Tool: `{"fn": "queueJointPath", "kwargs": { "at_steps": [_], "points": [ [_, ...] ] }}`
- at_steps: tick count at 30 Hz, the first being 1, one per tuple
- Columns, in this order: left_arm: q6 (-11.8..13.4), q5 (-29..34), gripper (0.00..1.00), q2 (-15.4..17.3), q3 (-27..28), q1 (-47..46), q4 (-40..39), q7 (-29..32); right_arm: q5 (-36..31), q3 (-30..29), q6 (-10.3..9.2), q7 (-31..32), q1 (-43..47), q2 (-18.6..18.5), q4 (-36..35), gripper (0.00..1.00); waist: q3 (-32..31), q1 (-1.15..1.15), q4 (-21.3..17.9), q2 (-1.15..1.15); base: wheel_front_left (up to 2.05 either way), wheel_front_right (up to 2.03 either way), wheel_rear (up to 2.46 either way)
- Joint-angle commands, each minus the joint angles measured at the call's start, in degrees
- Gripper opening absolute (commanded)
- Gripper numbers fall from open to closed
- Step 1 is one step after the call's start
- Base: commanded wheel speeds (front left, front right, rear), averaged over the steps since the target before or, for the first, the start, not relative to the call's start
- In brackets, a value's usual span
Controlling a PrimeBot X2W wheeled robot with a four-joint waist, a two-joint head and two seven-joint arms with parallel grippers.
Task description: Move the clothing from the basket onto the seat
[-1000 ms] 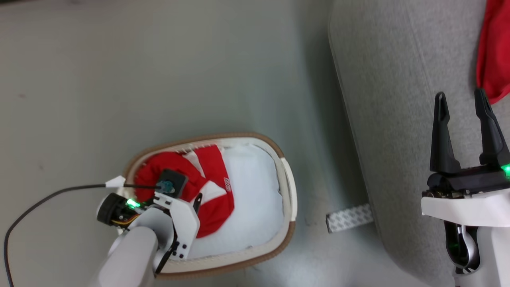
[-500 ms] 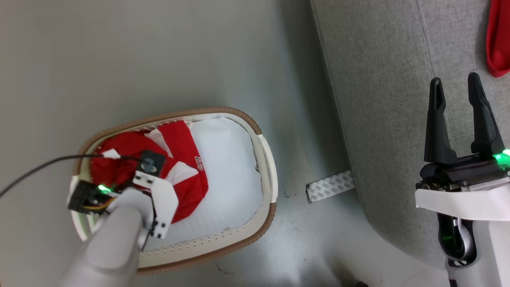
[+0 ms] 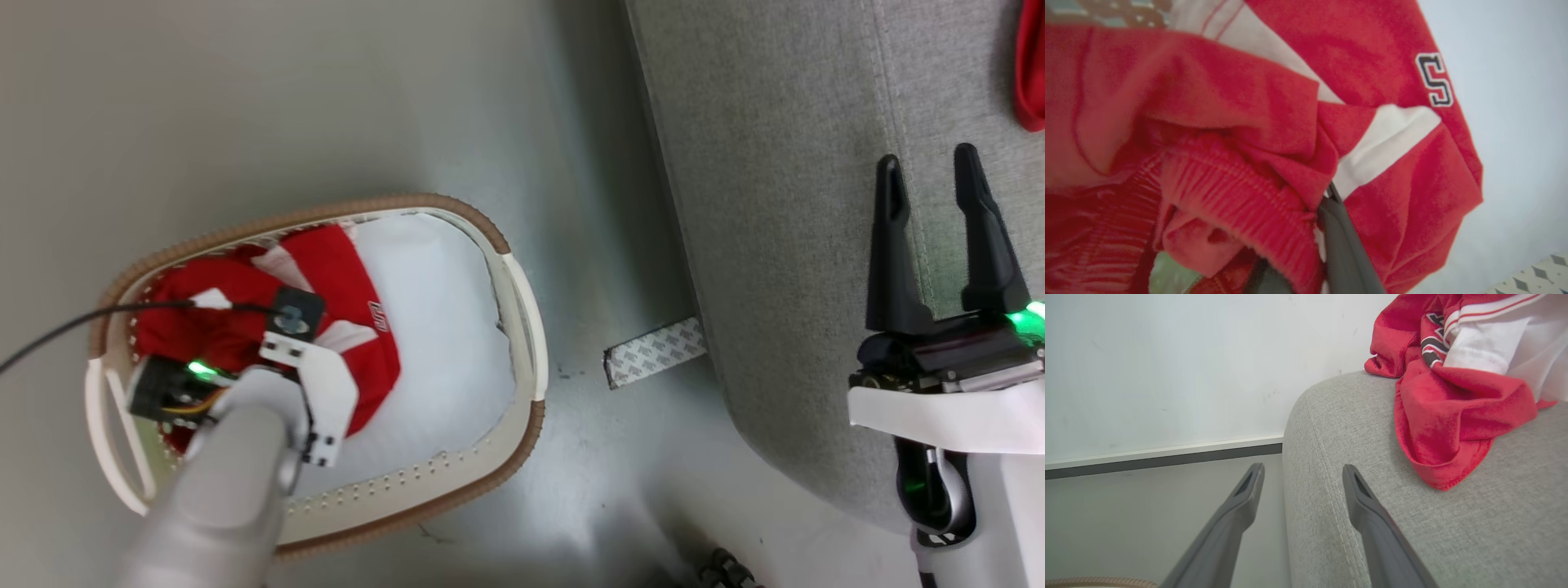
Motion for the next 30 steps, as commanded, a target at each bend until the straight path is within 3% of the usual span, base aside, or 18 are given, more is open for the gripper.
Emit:
{"fn": "queueJointPath", "kwargs": {
  "at_steps": [1, 9, 18, 24, 30],
  "points": [
    [-0.43, -0.87, 0.00, -1.10, -0.17, -0.22, 0.57, -1.15, -0.63, -0.85, -0.17, 0.01, 0.36, 0.02, 0.40, 1.00, -1.41, -0.01, 1.08, 0.00, 0.00, 0.00, 0.00],
    [-4.54, -7.70, 0.00, -7.02, 1.90, 4.40, 0.80, -10.21, -3.79, -4.21, -0.17, 0.00, 3.40, 0.00, 3.08, 1.00, -13.15, -0.01, 6.79, 0.00, 0.00, 0.00, 0.00],
    [-8.54, -15.59, 0.00, -9.32, 4.25, 12.72, -6.63, -13.85, -7.49, -6.37, -0.17, 0.00, 9.90, -0.05, 6.72, 1.00, -29.09, -0.01, 12.27, 0.00, 0.00, 0.00, 0.00],
    [-8.56, -20.00, 0.00, -9.45, 5.64, 19.72, -19.34, -11.17, -9.21, -4.91, -0.17, 0.00, 15.12, -0.04, 8.28, 1.00, -38.35, -0.01, 13.96, 0.00, 0.00, 0.00, 0.00],
    [-6.08, -21.93, 0.00, -8.62, 6.55, 25.52, -35.75, -6.46, -11.38, -2.64, -0.17, 0.01, 19.26, -0.06, 9.48, 1.00, -44.01, -0.01, 14.56, 0.00, 0.00, 0.00, 0.00]
  ]
}}
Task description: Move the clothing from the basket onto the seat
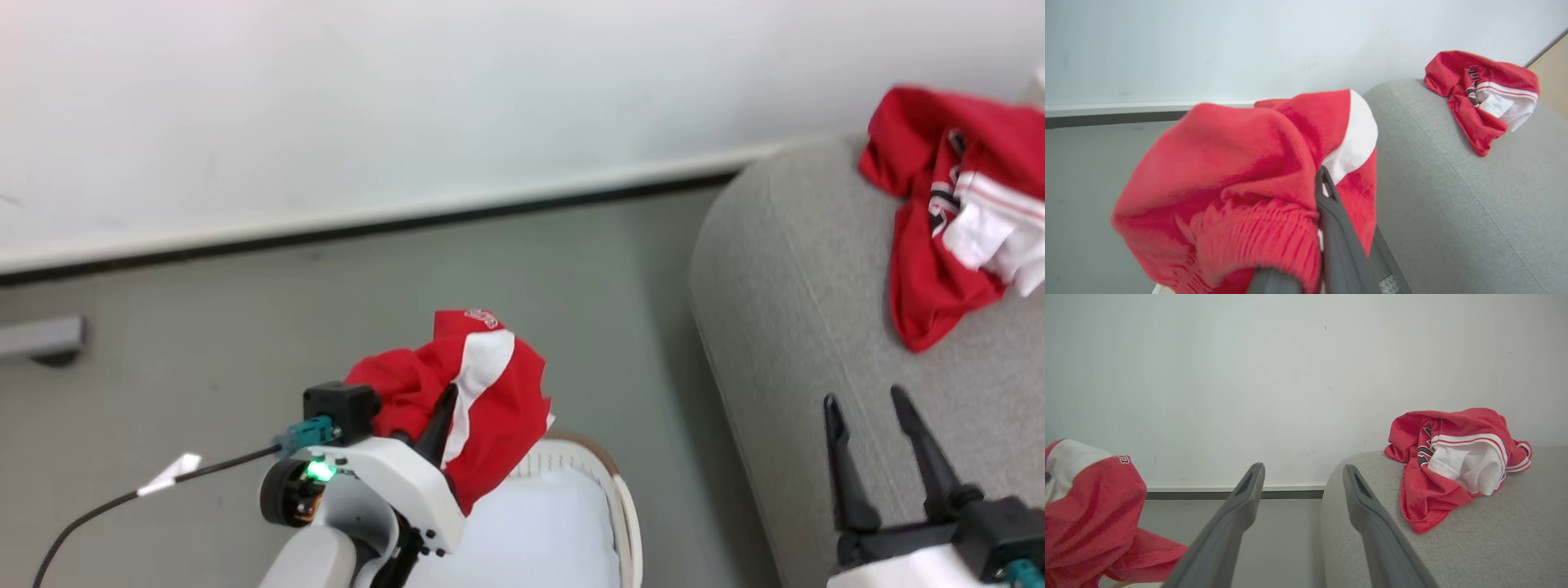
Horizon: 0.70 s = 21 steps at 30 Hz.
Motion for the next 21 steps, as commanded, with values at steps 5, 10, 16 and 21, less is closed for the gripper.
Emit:
{"fn": "queueJointPath", "kwargs": {
  "at_steps": [5, 10, 16, 21],
  "points": [
    [2.35, -1.88, 0.00, 1.16, 0.67, 4.90, -13.52, 4.31, 0.28, 4.09, -0.17, -0.01, 3.90, -0.17, 0.83, 1.00, -8.38, 0.03, 1.53, 0.00, 0.00, 0.00, 0.00],
    [4.07, -2.10, 0.00, 2.34, 1.45, 6.65, -22.07, 7.53, 3.49, 12.41, -0.17, -0.01, 4.90, -1.92, 0.56, 1.00, -10.77, 0.03, 0.59, 0.00, 0.00, 0.00, 0.00],
    [5.10, -2.14, 0.00, 3.44, 1.83, 7.17, -27.73, 9.99, 7.62, 22.96, -0.16, 0.00, 3.49, -6.40, -0.76, 1.00, -11.62, 0.03, -0.23, 0.00, 0.00, 0.00, 0.00],
    [5.47, -2.53, 0.00, 3.49, 1.37, 7.51, -31.60, 11.52, 17.09, 34.95, -0.16, -0.01, -0.30, -11.93, -1.75, 1.00, -12.00, 0.03, -0.70, 0.00, 0.00, 0.00, 0.00]
  ]
}}
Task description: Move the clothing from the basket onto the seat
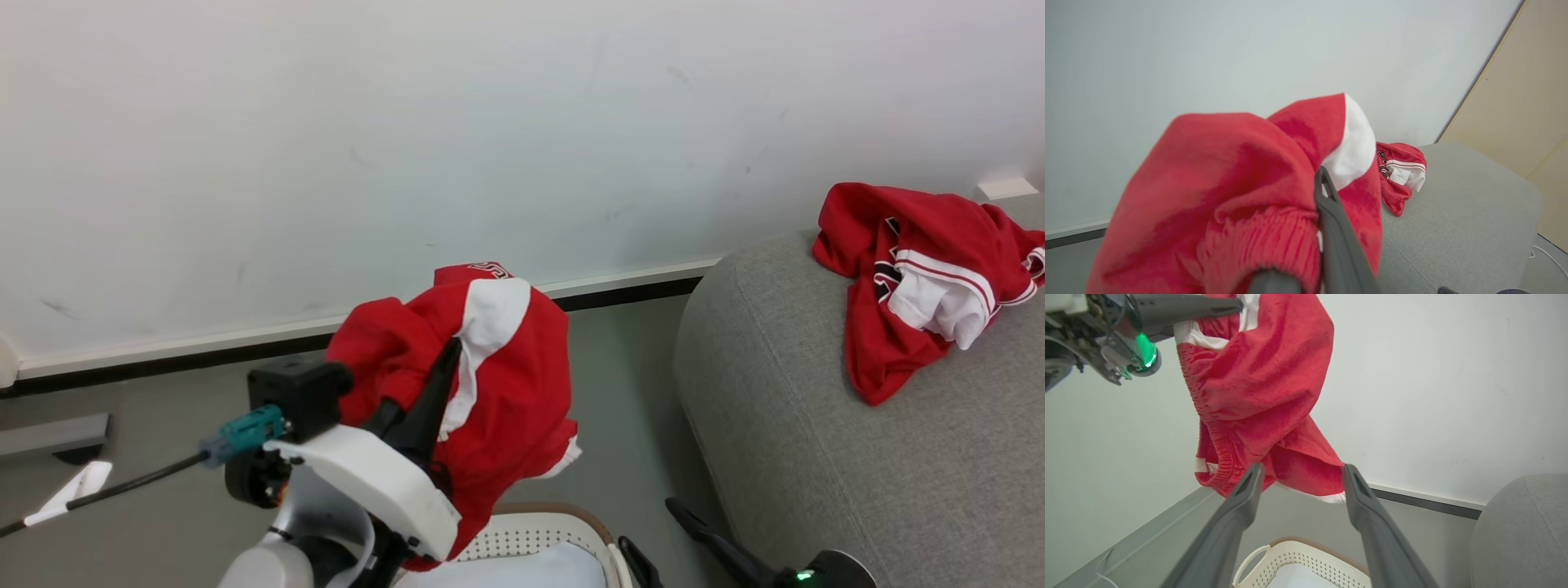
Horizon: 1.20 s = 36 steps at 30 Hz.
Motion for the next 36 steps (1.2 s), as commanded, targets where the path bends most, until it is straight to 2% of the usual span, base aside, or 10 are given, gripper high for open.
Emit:
{"fn": "queueJointPath", "kwargs": {
  "at_steps": [1, 4, 10, 22, 23, 24, 25, 33, 35, 36],
  "points": [
    [0.16, -0.50, 0.00, 0.04, -0.11, 0.80, -0.86, 0.37, 2.33, 1.61, -0.15, -0.01, -1.83, -1.36, -0.14, 1.00, -0.08, 0.01, -0.11, 0.00, 0.00, 0.00, 0.00],
    [0.18, -0.72, 0.00, -0.24, -0.92, 1.06, -2.53, 1.00, 7.13, 7.22, -0.15, -0.01, -5.97, -4.26, 0.80, 1.00, -0.12, 0.01, -0.12, 0.00, 0.00, 0.00, 0.00],
    [-0.44, -1.52, 0.00, -1.14, -2.90, 0.19, -4.28, 1.59, 14.97, 15.04, -0.15, -0.01, -14.58, -6.49, 4.08, 1.00, -0.06, 0.01, 0.53, 0.00, 0.00, 0.00, 0.00],
    [-1.48, -2.85, 0.00, -2.71, -7.19, -1.78, -4.00, 1.87, 26.21, 26.14, -0.15, -0.01, -27.03, -2.23, 11.54, 1.00, 0.02, 0.01, 3.30, 0.00, 0.00, 0.00, 0.00],
    [-1.55, -2.93, 0.00, -2.77, -7.36, -1.84, -3.81, 1.78, 26.66, 26.50, -0.15, 0.00, -27.62, -1.69, 12.04, 0.94, -0.01, 0.01, 3.50, 0.00, 0.00, 0.00, 0.00],
    [-1.51, -2.96, 0.00, -2.79, -7.40, -1.87, -3.62, 1.66, 26.91, 26.61, -0.15, -0.01, -28.12, -1.24, 12.42, 0.35, -0.01, 0.01, 3.68, 0.00, 0.00, 0.00, 0.00],
    [-1.41, -3.07, 0.00, -2.83, -7.46, -1.87, -3.38, 1.56, 27.12, 26.41, -0.15, -0.01, -28.60, -0.87, 12.68, 0.00, 0.01, 0.01, 3.92, 0.00, 0.00, 0.00, 0.00],
    [-0.69, -1.90, 0.00, -1.50, -6.28, -1.43, -0.45, 0.23, 27.10, 20.70, -0.15, -0.01, -27.09, -0.80, 9.80, 0.00, 0.11, 0.01, 4.56, 0.00, 0.00, 0.00, 0.00],
    [-0.34, -1.10, 0.44, -0.90, -5.61, -1.25, 0.54, -0.71, 26.61, 19.36, -0.15, -0.01, -26.73, -1.38, 8.93, 0.00, 0.12, 0.01, 4.38, 0.00, 0.00, 0.00, 0.00],
    [-0.27, -1.19, 0.97, -0.82, -5.52, -0.91, 1.10, -1.03, 26.20, 18.66, -0.15, -0.01, -26.58, -1.63, 8.52, 0.00, 0.13, 0.01, 4.25, 0.00, 0.00, 0.00, 0.00]
  ]
}}
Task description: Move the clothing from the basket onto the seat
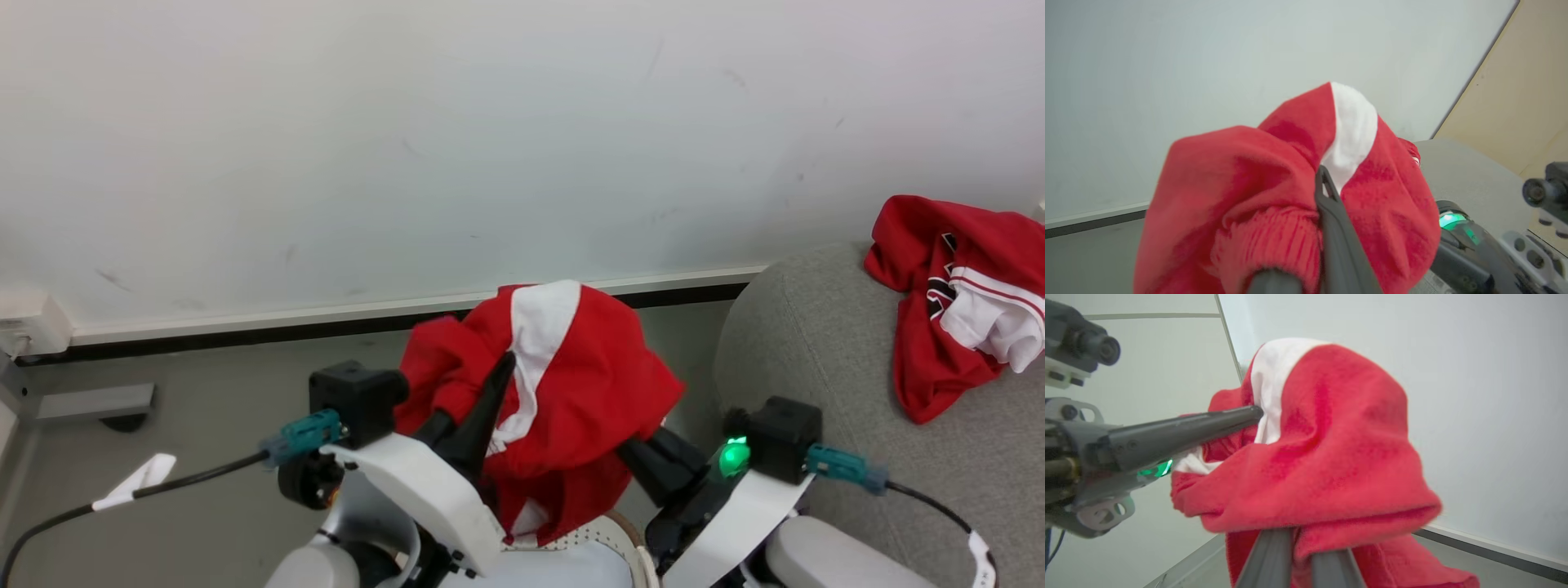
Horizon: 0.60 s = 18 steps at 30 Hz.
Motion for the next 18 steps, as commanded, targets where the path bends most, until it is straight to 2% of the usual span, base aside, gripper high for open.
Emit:
{"fn": "queueJointPath", "kwargs": {
  "at_steps": [1, 6, 18],
  "points": [
    [0.18, -0.01, 1.00, 0.54, 0.28, 0.91, 1.02, -0.30, -0.75, -1.26, -0.15, -0.01, 0.94, -0.68, -0.76, 0.00, 0.00, 0.00, -0.25, 0.00, 0.00, 0.00, 0.00],
    [-0.78, 1.13, 1.00, 1.97, 0.04, 1.69, 3.29, -1.69, -1.31, -5.39, -0.15, -0.01, 0.85, -2.10, -3.80, 0.00, 0.10, 0.00, -0.94, 0.00, 0.00, 0.00, 0.00],
    [-2.84, 1.63, 1.00, 1.77, -2.39, 1.90, 6.70, -5.56, -4.94, -15.40, -0.15, -0.02, 0.27, -5.28, -5.65, 0.00, 1.04, 0.00, -4.21, 0.00, 0.00, 0.00, 0.00]
  ]
}}
